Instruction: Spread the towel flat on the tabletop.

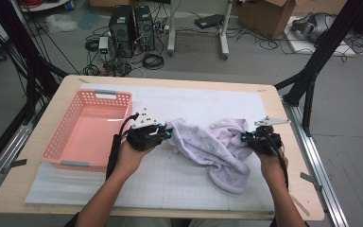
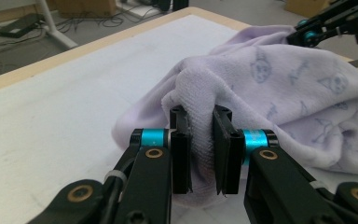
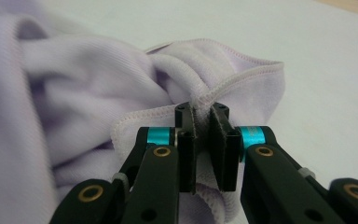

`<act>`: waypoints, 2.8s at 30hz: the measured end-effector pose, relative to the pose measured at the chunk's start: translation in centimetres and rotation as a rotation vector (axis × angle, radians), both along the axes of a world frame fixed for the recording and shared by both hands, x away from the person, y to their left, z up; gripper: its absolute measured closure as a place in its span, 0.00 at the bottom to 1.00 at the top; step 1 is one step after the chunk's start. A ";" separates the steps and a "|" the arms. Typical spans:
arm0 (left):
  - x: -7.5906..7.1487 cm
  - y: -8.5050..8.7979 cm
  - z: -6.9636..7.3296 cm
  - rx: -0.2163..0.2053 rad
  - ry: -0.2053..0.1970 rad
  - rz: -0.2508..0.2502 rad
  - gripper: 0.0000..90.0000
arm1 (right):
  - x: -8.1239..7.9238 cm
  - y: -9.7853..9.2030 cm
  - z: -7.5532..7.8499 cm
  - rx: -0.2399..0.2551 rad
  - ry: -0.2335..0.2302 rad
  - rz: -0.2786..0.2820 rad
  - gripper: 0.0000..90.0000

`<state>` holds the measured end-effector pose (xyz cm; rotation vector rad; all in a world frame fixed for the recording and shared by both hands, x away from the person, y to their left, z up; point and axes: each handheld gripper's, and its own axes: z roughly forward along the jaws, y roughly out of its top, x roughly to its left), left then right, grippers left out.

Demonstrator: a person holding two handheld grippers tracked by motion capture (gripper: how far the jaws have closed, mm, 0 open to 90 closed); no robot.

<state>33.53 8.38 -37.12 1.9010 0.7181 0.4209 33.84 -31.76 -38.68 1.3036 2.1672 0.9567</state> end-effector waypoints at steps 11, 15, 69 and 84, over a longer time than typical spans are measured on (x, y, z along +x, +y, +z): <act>0.8 0.0 -0.4 -0.024 -0.008 0.033 0.87 | -1.5 0.2 0.3 0.067 -0.047 0.221 0.50; 1.2 0.2 -0.4 -0.057 0.005 0.051 0.87 | -1.0 2.5 -2.7 -0.050 0.066 0.331 0.45; 3.2 0.1 -0.7 -0.144 0.024 0.160 0.53 | 5.4 3.8 4.5 0.314 -0.114 0.182 0.95; 2.7 -2.5 -2.6 -0.078 0.071 0.050 0.51 | 6.7 -0.1 1.8 0.205 -0.110 -0.068 0.68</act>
